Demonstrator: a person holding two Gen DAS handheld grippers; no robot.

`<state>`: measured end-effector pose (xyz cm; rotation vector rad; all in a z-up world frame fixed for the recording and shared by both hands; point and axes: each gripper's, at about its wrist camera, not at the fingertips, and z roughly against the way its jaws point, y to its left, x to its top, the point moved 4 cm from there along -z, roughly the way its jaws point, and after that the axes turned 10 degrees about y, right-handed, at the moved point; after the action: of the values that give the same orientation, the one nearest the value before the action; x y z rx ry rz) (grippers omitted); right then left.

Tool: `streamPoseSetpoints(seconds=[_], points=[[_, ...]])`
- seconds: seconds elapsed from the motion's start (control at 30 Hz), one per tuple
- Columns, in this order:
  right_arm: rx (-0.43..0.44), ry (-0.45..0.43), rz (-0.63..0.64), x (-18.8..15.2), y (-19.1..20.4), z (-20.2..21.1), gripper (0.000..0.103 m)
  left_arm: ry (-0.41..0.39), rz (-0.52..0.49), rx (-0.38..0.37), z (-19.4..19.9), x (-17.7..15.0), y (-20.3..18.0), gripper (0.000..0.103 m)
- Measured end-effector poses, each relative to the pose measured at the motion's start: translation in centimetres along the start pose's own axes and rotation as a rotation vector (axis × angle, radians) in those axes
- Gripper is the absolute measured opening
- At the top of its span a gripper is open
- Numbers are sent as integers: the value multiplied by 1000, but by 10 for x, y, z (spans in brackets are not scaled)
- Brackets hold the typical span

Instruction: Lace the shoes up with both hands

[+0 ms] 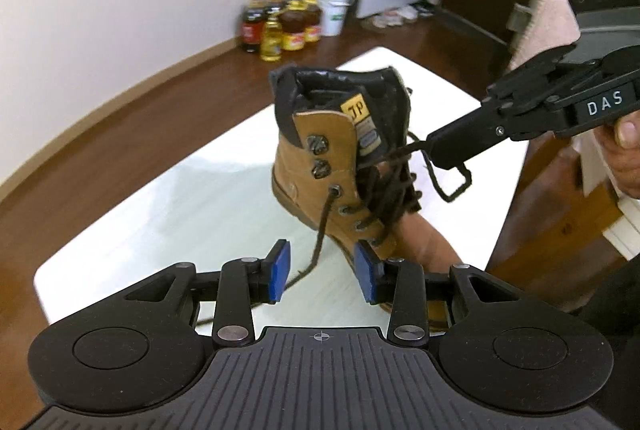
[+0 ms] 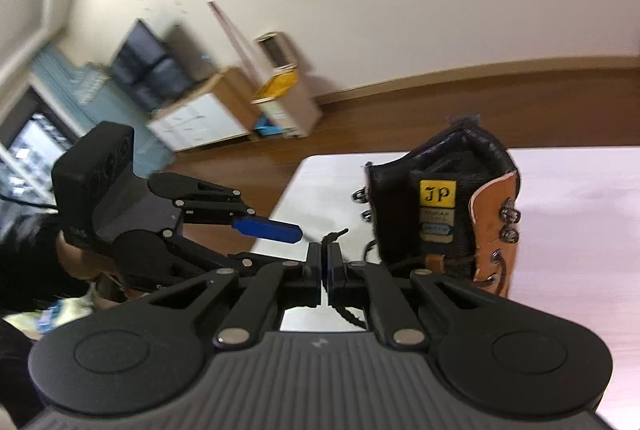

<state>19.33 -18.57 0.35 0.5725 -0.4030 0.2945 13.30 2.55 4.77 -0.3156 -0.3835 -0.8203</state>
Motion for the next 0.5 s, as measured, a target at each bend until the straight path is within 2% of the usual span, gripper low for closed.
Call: streamPoseSetpoints(seconds=[0.13,0.27,0.5], points=[[-108,-19,-56,1,12,-20,4,-13,-151,-43,-9,5,3,41],[-177,-42,-109,2,12,-29,4,-56,-245,-88,-11,10,1,44],[-251,-56,-162,3,13,-42,4,-98,-326,-136,-23,15,1,46]])
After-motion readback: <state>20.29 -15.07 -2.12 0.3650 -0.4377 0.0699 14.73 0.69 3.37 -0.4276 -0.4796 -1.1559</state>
